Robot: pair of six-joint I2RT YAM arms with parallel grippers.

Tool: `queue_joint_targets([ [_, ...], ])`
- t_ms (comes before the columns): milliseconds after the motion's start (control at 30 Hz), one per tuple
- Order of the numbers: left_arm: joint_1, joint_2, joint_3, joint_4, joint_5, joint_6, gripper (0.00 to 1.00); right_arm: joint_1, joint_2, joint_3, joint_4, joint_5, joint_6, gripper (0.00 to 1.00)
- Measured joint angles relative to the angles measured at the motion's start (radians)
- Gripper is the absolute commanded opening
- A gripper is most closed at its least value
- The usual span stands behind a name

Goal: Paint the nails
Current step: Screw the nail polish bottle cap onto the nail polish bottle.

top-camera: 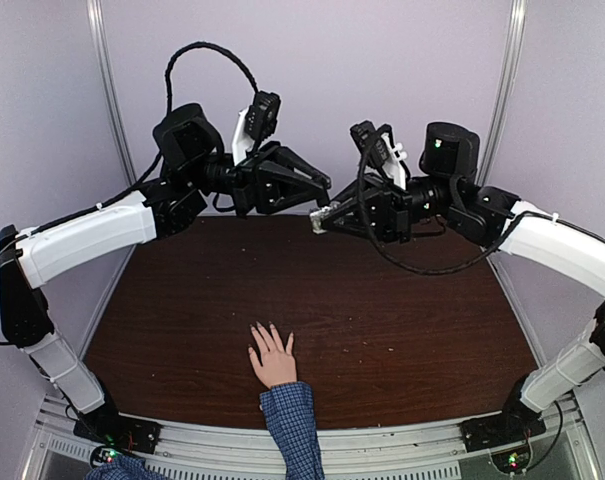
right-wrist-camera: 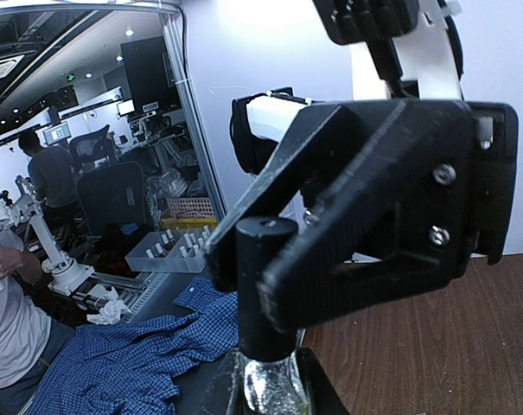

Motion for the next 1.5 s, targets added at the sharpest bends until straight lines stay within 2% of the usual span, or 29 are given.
queue_joint_targets([
  [167,0.047,-0.016,-0.050,-0.038,-0.056,-0.019,0.47,-0.018,-0.018,0.016,-0.029,0.046,-0.061,0.00],
  [300,0.099,-0.077,-0.120,-0.094,-0.171,0.004,0.51,-0.024,-0.047,0.016,-0.081,0.132,-0.118,0.00],
  [467,0.110,-0.179,-0.163,-0.185,-0.356,0.065,0.47,-0.024,-0.057,0.017,-0.166,0.291,-0.156,0.00],
  [567,0.106,-0.215,-0.167,-0.199,-0.457,0.077,0.46,-0.024,-0.057,0.017,-0.220,0.448,-0.165,0.00],
  [900,0.025,-0.182,-0.179,-0.229,-0.742,0.067,0.43,0.028,-0.057,0.018,-0.285,0.860,-0.186,0.00],
  [1200,-0.032,-0.081,-0.135,-0.254,-0.860,0.037,0.41,0.111,-0.051,0.036,-0.338,1.099,-0.248,0.00],
  [1400,-0.045,-0.045,-0.111,-0.250,-0.881,-0.002,0.33,0.146,-0.037,0.050,-0.354,1.205,-0.277,0.00],
  [1500,-0.048,-0.035,-0.107,-0.249,-0.883,-0.019,0.24,0.157,-0.029,0.050,-0.359,1.249,-0.291,0.00],
])
